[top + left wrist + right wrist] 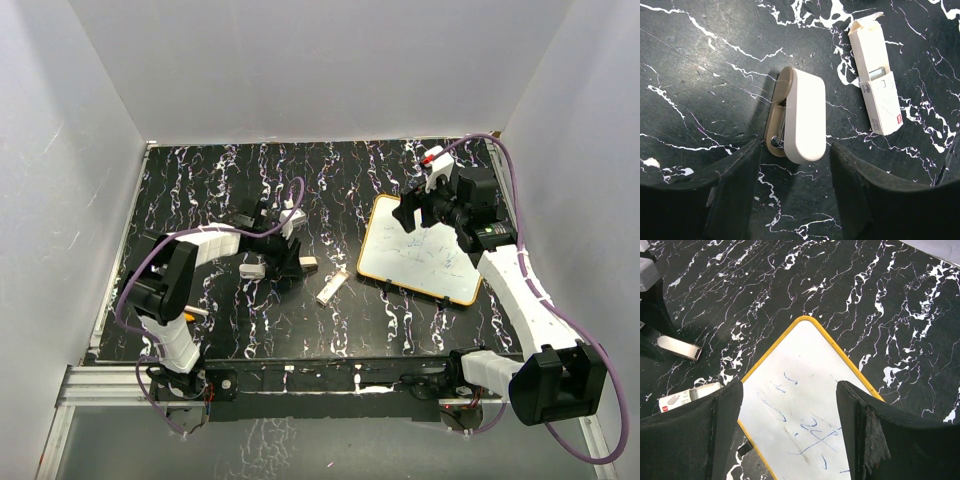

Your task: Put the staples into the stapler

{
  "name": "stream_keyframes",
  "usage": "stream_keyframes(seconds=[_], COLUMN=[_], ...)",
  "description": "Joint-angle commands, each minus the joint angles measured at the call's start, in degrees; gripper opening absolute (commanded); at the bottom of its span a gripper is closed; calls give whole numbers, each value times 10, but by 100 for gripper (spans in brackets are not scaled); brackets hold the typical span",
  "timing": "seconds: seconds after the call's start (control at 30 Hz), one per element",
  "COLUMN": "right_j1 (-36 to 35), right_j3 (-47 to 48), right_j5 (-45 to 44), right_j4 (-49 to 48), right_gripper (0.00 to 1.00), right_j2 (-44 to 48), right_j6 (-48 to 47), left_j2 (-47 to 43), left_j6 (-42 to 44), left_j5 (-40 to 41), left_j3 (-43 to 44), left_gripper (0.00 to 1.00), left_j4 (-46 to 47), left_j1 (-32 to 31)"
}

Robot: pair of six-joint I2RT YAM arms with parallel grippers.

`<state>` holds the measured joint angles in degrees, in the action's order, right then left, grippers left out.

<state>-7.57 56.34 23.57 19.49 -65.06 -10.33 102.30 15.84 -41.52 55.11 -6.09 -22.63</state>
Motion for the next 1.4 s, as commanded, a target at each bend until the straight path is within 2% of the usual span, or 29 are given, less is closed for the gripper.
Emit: stream_keyframes(seconds=[0.0, 0.2, 0.33, 0.47, 0.63, 1.0, 1.37], right_j1=[6, 8, 9, 9, 9, 11, 13], right_j3=[0, 1, 1, -3, -6, -5, -8], right_j5=[11, 17, 21, 22, 21, 24, 24], right_j4=[-26, -25, -27, -29, -30, -29, -29], right_gripper=[78, 79, 79, 80, 80, 80, 81], right_j2=[17, 16, 14, 14, 18, 16, 19], right_j6=[6, 7, 8, 8, 8, 8, 8], left_j2=[-30, -52, -56, -47, -30, 5, 19], left_j6=[14, 24, 25, 26, 36, 35, 29], left_j5=[11, 5, 6, 17, 22, 21, 53], left_j3=[21, 66, 86, 97, 99, 52, -1], left_gripper=[58, 70, 71, 61, 43, 28, 11], left_j4=[-49, -76, -84, -88, -98, -80, -63], left_j1=[-1, -1, 0, -1, 0, 0, -2])
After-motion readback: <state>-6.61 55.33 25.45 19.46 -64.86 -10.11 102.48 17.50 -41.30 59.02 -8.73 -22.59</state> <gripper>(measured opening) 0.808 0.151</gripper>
